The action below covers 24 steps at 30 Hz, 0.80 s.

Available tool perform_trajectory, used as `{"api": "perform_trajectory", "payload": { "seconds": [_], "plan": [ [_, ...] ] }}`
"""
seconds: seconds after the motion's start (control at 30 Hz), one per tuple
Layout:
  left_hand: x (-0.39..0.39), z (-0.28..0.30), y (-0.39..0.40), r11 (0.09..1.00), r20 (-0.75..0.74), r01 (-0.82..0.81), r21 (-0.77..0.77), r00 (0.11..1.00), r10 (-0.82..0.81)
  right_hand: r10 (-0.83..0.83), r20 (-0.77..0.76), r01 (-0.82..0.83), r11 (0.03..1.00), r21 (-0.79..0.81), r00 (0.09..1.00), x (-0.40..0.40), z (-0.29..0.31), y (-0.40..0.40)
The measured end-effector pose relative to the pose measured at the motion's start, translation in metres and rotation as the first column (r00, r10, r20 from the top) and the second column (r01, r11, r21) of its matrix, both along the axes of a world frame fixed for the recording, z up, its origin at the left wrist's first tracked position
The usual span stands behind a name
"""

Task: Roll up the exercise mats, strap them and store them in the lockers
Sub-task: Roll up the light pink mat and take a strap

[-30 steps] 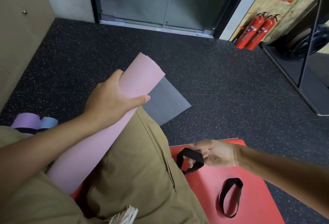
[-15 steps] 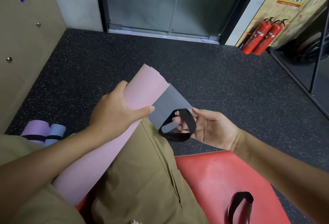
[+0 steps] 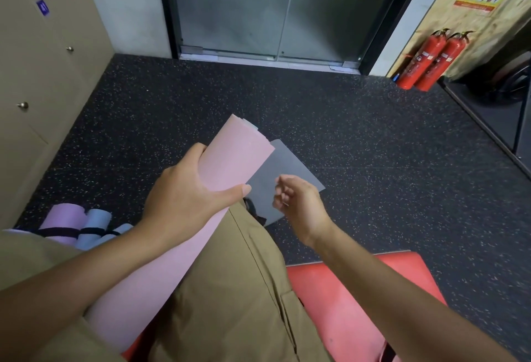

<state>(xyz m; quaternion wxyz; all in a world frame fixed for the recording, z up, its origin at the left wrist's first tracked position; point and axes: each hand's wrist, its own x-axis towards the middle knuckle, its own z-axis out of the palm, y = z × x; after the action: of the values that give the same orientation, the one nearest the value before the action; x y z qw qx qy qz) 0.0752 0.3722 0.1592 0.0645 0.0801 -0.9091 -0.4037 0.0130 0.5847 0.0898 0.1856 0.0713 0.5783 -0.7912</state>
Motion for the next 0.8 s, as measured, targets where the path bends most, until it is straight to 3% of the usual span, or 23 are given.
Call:
{"api": "perform_trajectory", "payload": {
  "seconds": [0.1,0.3,0.5,0.67,0.8],
  "plan": [
    [-0.001,0.002,-0.001,1.000,0.015,-0.005,0.015,1.000,0.004,-0.067,-0.004,0.067,0.997,0.046,0.998,-0.017,-0.011,0.004],
    [-0.012,0.004,-0.005,0.997,0.066,-0.029,0.077,0.998,0.024,0.133,-0.049,-0.115,0.956,0.271,0.990,-0.035,-0.030,0.023],
    [-0.023,0.006,0.001,0.994,0.134,-0.023,0.107,0.991,0.008,0.335,0.077,-0.316,0.753,0.577,0.939,-0.063,-0.073,0.050],
    [-0.042,0.005,0.006,0.993,0.228,0.018,0.119,0.973,-0.045,0.406,0.221,-0.449,0.645,0.618,0.887,-0.087,-0.127,0.039],
    [-0.069,0.000,0.013,0.986,0.345,0.110,0.123,0.927,-0.147,0.492,0.307,-0.551,0.492,0.674,0.815,-0.109,-0.187,0.018]
  ]
}}
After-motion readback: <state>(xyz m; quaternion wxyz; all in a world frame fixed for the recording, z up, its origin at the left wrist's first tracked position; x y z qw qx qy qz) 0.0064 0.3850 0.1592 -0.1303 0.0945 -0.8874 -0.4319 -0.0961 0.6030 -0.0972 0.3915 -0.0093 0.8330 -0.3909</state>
